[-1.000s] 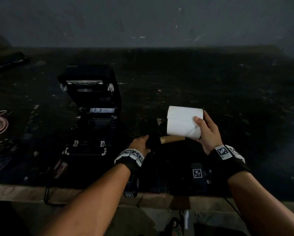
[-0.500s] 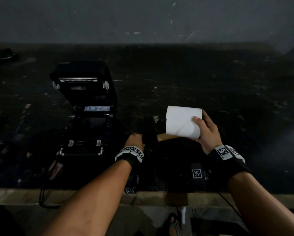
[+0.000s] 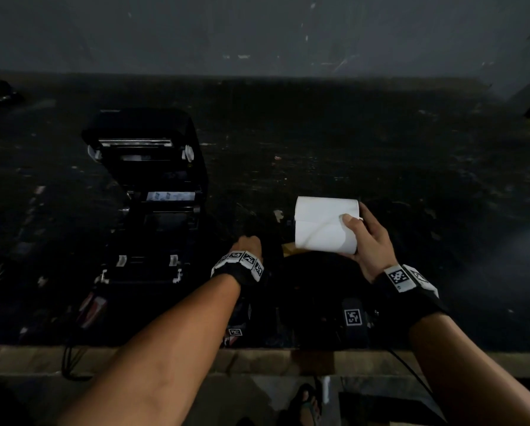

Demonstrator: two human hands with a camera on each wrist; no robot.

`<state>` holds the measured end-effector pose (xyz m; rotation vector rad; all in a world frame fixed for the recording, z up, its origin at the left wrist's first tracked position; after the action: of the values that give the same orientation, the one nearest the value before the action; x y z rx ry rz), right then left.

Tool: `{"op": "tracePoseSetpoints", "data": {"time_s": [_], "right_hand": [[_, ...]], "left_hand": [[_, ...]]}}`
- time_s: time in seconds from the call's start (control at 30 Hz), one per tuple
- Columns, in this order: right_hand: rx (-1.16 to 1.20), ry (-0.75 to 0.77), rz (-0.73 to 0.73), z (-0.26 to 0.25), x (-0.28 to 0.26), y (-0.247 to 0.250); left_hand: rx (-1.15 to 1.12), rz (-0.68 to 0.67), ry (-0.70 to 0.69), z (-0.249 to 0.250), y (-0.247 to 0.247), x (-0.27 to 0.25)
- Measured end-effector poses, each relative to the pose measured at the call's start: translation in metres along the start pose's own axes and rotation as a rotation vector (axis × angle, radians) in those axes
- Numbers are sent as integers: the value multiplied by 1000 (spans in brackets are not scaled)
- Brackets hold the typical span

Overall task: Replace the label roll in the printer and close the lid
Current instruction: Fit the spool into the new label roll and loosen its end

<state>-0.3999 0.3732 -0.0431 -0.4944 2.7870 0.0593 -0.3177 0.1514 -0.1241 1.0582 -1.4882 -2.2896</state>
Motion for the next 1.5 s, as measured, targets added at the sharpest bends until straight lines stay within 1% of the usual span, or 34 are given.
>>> {"op": "tracePoseSetpoints", "data": {"time_s": [0.07,0.13,0.27,0.37,0.47,0.6,0.67,0.7,0.73,0.77,0.83,0.87,0.93,1.0,1.13,1.33,1.5], "right_hand": [[-11,-3,1,2,1,0],[-21,-7,-1,3,2,0],[-31,-15,-6,5,2,-1],[-41,-6,-11,5,2,-2],[-53,-9,-16,5,2,-1],[-64,-10,-16,7,5,3],[-56,-13,-14,7,6,4],[-45,-19,-16,7,6,3],[-39,-22,-16,7,6,3],[-36,-21,-13,5,7,3],[-11,-16,-4,0,6,2],[4,-12,4,-2,6,3],[20,-1,11,-8,5,2],[39,20,4,-16,4,0],[86,43,-4,-31,-1,-5],[126,83,-40,-51,-7,-12],[128,98,-54,-61,-11,-16]], "left_hand": [[3,-29,3,1,-1,0],[17,-22,-24,5,3,0],[111,-51,-96,16,1,-1],[164,-73,-99,18,-1,-1],[162,-91,-100,16,2,1],[97,-70,-149,8,15,-2],[-15,-62,-188,6,19,-2],[-137,-49,-210,6,23,-2],[-337,-43,-214,5,27,-2],[-586,-60,-208,5,32,-3],[-1041,-117,-196,8,44,-5],[-1194,-140,-211,12,53,-8],[-1374,-177,-264,22,72,-15],[-1449,-223,-322,29,86,-21],[-1478,-302,-402,35,98,-29],[-1440,-385,-417,41,99,-40],[-1426,-384,-430,45,99,-45]]}}
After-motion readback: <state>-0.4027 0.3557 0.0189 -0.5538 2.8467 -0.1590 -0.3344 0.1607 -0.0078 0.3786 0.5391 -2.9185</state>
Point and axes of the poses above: each hand's wrist, its own x-axis towards the middle knuckle, its own y-axis out of the back of the hand, z = x × y, the point moved 9 cm from there along x, towards the middle knuckle, and after that the axes turned 4 degrees about -x, right-handed, at the moved point
